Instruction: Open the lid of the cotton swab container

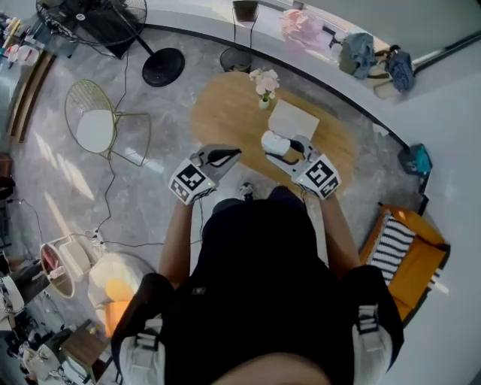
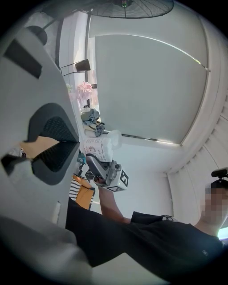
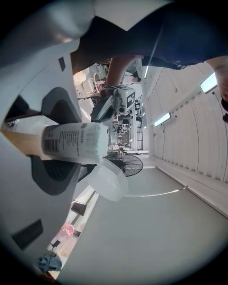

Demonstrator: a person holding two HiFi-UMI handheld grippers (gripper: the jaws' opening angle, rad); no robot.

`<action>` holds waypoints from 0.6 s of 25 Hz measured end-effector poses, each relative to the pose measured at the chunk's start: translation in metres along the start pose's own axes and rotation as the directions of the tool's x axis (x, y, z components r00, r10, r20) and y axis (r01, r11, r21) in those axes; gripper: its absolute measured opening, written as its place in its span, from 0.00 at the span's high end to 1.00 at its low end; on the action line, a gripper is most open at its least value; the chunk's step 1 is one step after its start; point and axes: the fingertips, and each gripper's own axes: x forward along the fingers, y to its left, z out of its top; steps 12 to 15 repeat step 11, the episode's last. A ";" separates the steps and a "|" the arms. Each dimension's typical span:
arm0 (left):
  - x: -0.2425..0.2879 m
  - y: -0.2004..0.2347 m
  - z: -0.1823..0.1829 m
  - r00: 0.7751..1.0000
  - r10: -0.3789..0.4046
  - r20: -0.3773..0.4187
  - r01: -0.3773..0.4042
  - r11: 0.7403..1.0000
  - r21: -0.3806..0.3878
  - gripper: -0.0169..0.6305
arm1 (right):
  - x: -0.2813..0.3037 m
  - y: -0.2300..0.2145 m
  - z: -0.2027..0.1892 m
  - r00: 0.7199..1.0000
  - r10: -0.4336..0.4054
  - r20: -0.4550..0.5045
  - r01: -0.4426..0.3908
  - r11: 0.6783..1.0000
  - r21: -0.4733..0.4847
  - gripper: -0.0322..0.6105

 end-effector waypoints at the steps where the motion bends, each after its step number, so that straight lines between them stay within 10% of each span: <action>1: 0.000 0.000 -0.001 1.000 -0.008 0.001 0.008 1.000 0.003 0.97 | 0.001 0.001 0.000 1.000 -0.006 0.000 0.006 1.000 -0.001 0.65; 15: -0.001 0.009 -0.002 0.999 -0.041 0.002 0.041 0.999 0.008 0.97 | 0.010 0.001 0.000 1.000 -0.022 -0.009 0.021 1.000 -0.015 0.65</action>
